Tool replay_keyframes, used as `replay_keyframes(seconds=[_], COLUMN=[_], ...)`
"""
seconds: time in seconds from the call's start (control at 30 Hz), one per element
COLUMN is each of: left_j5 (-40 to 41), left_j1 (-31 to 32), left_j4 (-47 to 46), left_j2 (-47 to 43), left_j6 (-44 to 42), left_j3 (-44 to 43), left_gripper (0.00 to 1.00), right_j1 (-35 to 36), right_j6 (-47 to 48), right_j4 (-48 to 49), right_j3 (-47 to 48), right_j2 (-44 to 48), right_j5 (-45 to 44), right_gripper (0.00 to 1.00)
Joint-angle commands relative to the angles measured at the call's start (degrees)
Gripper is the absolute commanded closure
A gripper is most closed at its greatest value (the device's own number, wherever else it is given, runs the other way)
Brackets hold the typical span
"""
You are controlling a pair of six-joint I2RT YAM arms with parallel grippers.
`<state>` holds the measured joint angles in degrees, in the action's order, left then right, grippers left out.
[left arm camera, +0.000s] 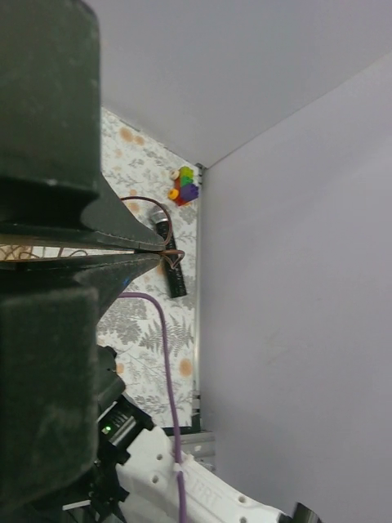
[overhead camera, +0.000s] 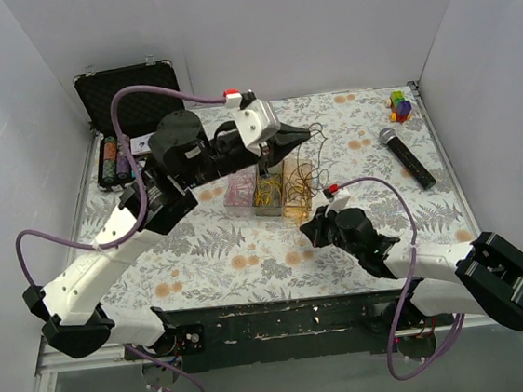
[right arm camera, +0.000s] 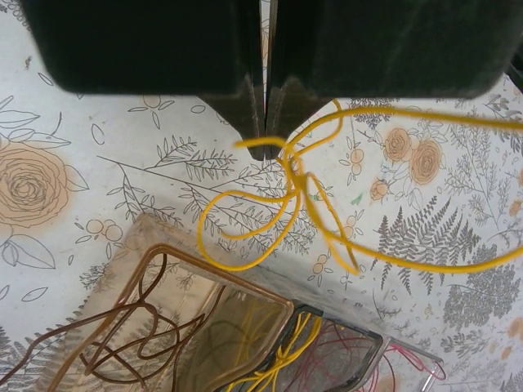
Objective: Untangle the cables
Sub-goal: Untie the cable.
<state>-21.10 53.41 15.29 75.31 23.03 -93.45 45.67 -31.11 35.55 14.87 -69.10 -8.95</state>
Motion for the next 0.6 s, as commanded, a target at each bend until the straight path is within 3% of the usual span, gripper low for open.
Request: replay_keyframes(seconds=[0.0,0.2,0.33,0.37,0.47,0.57], left_j5=[-3.1,-3.8,-5.0,-4.7,-3.9,-3.0], left_j1=[-0.1,-0.1,-0.1,-0.1,-0.1,-0.1], left_j4=[5.0,6.5,6.9,6.9,6.2,4.2], left_j2=[1.4,3.3,1.7,0.9,-2.2,-4.7], left_j6=[3.1,5.1,2.5,1.7,-2.5,-4.4], left_j3=[-9.1,-19.6,-18.5,-16.8,-7.9,-1.3], left_gripper=[1.0,1.0,0.98,0.99,1.0,1.0], right_j1=[0.3,0.6,2.2,2.4,2.9,3.1], right_j6=[-0.4,-1.9,-0.4,0.6,3.3,5.4], right_j4=[-2.0,-4.7,-9.2,-11.1,-16.0,-20.7], right_j3=[-1.3,-3.8,-4.6,-4.6,-4.6,-4.6], right_j2=[3.5,5.8,14.0,17.3,28.2,36.6], right_j5=[-3.8,-4.5,-5.3,-5.4,-5.5,-4.6], right_gripper=[0.99,0.99,0.99,0.96,0.77,0.67])
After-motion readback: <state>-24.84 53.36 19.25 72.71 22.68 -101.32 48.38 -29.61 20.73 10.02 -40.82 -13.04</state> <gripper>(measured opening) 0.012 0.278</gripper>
